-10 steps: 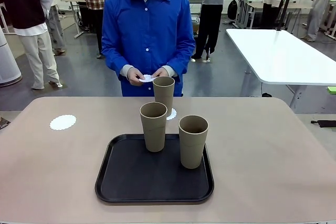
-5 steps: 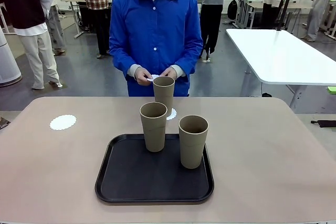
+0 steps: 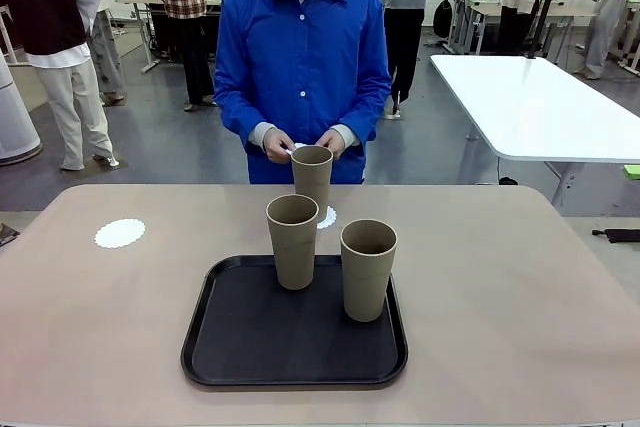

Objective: Place coasters on the table and set cups on them.
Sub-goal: Take one Reusable plastic cup from the Flat Tray and place it on a coaster set by the human.

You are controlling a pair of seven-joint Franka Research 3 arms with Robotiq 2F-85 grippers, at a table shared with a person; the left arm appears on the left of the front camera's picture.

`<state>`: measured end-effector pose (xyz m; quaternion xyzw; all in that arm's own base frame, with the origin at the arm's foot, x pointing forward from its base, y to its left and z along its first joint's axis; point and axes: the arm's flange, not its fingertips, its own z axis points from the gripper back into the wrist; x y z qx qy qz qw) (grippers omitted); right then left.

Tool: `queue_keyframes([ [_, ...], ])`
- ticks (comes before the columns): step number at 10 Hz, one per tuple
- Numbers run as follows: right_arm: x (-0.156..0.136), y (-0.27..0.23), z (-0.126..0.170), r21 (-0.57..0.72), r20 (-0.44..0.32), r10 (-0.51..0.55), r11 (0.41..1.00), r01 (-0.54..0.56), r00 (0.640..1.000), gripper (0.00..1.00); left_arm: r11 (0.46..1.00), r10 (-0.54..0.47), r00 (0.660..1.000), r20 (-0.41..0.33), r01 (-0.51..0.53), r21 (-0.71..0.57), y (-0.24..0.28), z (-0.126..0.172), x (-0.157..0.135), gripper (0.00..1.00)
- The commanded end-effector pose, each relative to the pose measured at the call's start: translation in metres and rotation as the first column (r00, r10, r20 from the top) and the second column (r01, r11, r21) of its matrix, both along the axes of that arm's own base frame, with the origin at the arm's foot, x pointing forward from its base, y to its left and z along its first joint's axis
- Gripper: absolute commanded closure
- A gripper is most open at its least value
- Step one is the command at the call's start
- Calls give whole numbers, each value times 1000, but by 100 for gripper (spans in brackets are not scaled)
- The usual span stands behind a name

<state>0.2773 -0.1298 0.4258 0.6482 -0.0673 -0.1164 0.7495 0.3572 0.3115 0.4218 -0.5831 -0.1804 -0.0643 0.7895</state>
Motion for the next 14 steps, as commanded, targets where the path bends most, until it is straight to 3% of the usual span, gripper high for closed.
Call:
queue_keyframes([
  [1,0,0,2,4,7,-2,1000,2,1000,0,998,-64,995,76,64,11,-14,15,6,0],
  [3,0,0,2,4,7,-2,1000,2,1000,0,956,-207,934,290,130,262,-63,54,26,0],
  [5,0,0,2,4,7,-2,1000,2,1000,0,849,-395,819,416,152,506,-140,97,55,0],
  [6,0,0,2,4,7,-2,1000,2,1000,0,776,-493,750,441,149,613,-183,111,60,0],
  [8,0,0,2,4,7,-2,1000,2,1000,0,624,-665,606,437,129,771,-265,124,60,0],
  [9,0,0,2,4,7,-2,1000,2,1000,0,547,-743,521,420,111,830,-305,118,55,0],
  [10,0,0,2,4,7,-2,1000,2,1000,0,499,-788,464,404,98,861,-328,111,54,0],
  [11,0,0,2,4,7,-2,1000,2,1000,0,446,-830,413,374,91,890,-350,101,53,0],
  [13,0,0,2,4,7,-2,1000,2,1000,0,393,-873,377,308,173,903,-387,79,52,0],
  [14,0,0,2,4,7,-2,1000,2,1000,0,360,-893,341,293,153,920,-401,67,52,0],
])
